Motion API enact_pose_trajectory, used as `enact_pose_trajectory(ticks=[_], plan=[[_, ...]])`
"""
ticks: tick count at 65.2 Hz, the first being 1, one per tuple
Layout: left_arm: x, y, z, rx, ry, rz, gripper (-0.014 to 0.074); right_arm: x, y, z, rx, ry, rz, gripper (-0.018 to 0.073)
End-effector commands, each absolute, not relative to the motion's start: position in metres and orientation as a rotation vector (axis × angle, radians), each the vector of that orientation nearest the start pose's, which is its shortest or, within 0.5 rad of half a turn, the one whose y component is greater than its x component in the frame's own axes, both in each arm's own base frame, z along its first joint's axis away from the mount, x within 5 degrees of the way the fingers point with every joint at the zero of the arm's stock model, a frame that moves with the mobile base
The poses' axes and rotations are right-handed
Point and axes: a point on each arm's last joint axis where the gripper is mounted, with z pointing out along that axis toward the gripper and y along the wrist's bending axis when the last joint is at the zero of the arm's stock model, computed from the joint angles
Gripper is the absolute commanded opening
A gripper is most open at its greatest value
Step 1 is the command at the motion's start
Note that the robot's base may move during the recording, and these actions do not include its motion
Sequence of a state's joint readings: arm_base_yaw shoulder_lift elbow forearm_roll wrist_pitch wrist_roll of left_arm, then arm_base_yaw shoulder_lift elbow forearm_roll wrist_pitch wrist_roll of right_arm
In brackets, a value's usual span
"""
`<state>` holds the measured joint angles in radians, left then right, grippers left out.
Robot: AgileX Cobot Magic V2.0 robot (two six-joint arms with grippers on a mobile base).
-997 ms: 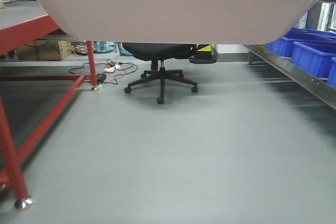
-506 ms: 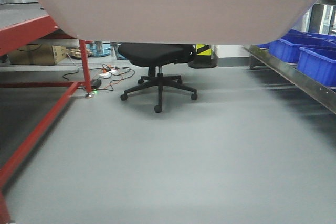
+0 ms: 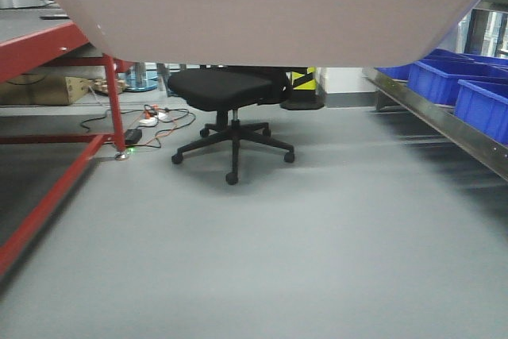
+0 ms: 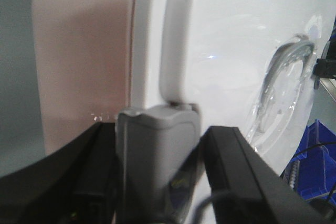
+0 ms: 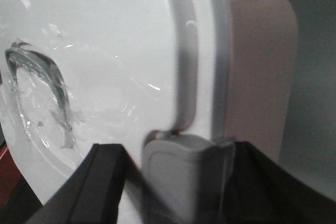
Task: Grab white bin and place on right shelf
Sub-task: 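Carry the bin with both grippers to the rack of blue crates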
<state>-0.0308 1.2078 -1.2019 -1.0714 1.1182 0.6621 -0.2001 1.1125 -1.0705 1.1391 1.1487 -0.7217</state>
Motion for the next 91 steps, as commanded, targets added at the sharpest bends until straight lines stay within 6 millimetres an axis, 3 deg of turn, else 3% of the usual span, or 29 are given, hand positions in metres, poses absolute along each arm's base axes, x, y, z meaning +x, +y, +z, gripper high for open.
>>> enact_pose_trajectory(ticks=[1,91], plan=[[0.2085,-0.0899,0.4349,0.518,1.936,-1.214,0.0176,0.1904,0.0504,0.4229,-0.383,1.903,1.202,0.0328],[0.2093,-0.0895,0.4352,0.509,1.933,-1.207,0.0176,0.1904,0.0504,0.4229,-0.383,1.903,1.202,0.0328]])
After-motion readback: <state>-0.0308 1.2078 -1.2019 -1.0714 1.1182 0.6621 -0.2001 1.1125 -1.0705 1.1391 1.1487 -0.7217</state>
